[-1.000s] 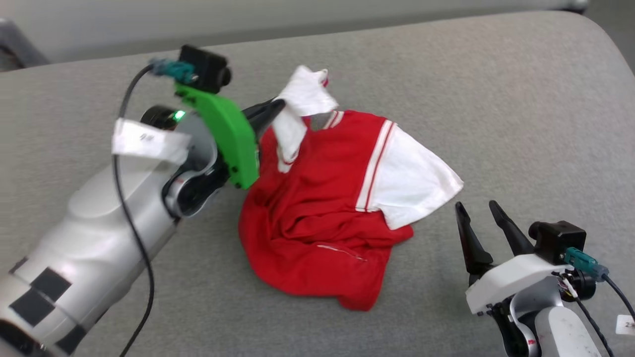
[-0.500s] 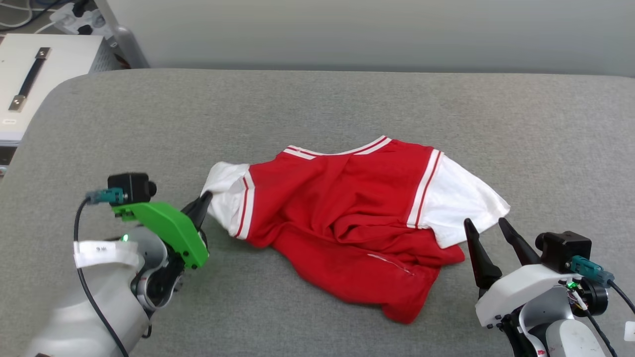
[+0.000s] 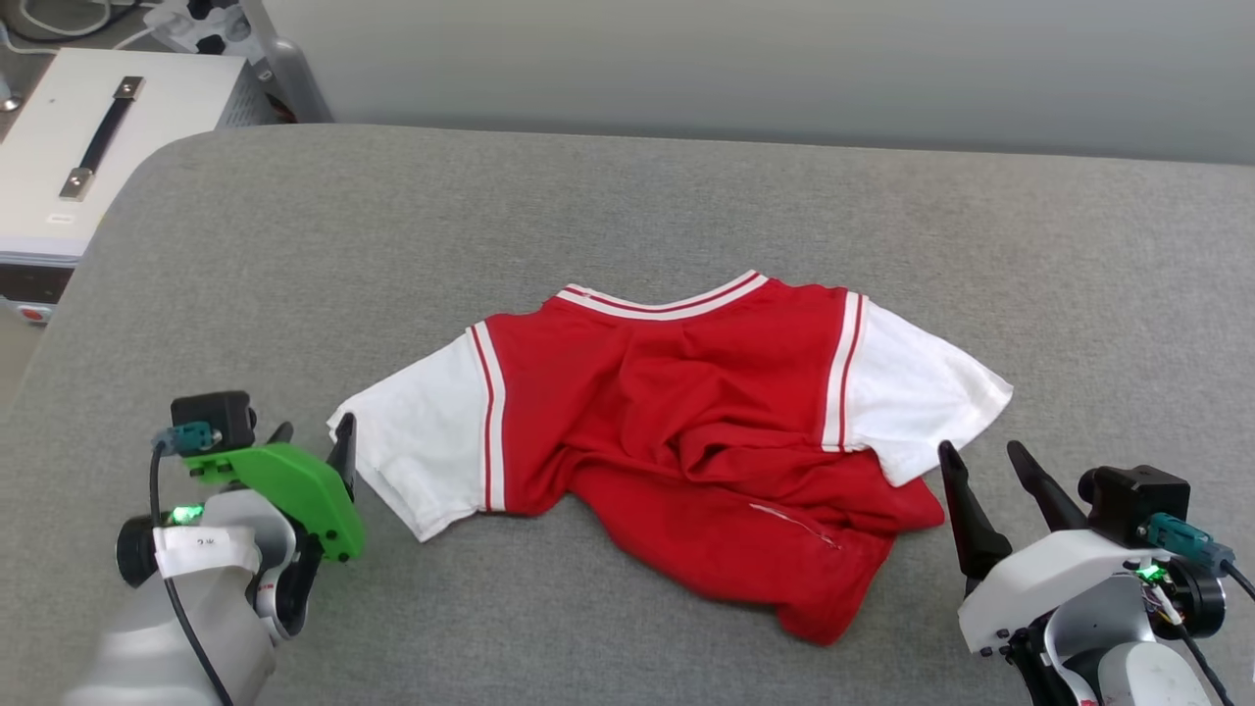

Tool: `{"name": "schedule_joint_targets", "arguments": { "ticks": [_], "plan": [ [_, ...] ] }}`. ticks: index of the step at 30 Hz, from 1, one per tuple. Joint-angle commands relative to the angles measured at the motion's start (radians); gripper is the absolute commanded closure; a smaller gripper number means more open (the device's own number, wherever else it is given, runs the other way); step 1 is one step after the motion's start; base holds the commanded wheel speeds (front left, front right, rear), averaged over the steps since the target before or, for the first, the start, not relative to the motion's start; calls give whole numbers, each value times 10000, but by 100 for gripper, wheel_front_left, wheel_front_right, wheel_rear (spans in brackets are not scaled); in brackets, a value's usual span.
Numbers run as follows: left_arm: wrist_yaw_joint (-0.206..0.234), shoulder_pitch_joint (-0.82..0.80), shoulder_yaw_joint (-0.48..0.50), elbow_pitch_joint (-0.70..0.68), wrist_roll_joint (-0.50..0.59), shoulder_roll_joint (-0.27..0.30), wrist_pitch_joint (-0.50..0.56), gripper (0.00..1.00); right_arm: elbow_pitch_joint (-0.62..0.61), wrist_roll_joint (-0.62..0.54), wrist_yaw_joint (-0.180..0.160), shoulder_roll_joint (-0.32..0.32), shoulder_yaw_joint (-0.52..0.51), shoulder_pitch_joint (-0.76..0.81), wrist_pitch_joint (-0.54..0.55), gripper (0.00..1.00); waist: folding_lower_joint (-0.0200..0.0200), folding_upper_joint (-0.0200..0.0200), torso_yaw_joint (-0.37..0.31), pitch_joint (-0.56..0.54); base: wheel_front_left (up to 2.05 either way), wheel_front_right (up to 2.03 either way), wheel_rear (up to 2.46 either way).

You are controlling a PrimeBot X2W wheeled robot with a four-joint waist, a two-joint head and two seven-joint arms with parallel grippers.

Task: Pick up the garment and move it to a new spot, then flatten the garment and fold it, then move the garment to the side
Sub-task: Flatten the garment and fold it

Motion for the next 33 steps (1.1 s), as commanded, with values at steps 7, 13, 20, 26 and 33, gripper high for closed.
{"name": "schedule_joint_targets", "arguments": {
  "ticks": [7, 13, 20, 26, 33],
  "plan": [
    [317, 582, 2645, -3235, 3386, 28, -60, 0, -214, 15, -11, 18, -271, 200, -117, 0, 0, 0, 418, -525, 0, 0, 0],
    [738, 3198, 4991, -6826, 6334, -602, -61, 0, -338, -28, -11, 22, -374, 412, -90, 0, 0, 0, 478, -821, 0, 0, 0],
    [408, 5531, 6211, -8244, 7874, -1709, -61, 0, -353, -94, -11, 26, -371, 666, -105, 0, 0, 0, 480, -982, 0, 0, 0],
    [-160, 6075, 6669, -8255, 8716, -2363, -62, 0, -309, -261, -11, -51, -353, 677, 132, 0, 0, 0, 623, -882, 0, 0, 0],
    [-733, 5711, 7012, -8158, 9298, -2894, -62, 0, -141, -499, -11, -934, -187, -193, 2182, 0, 0, 0, 988, -318, 0, 0, 0]
  ]
}}
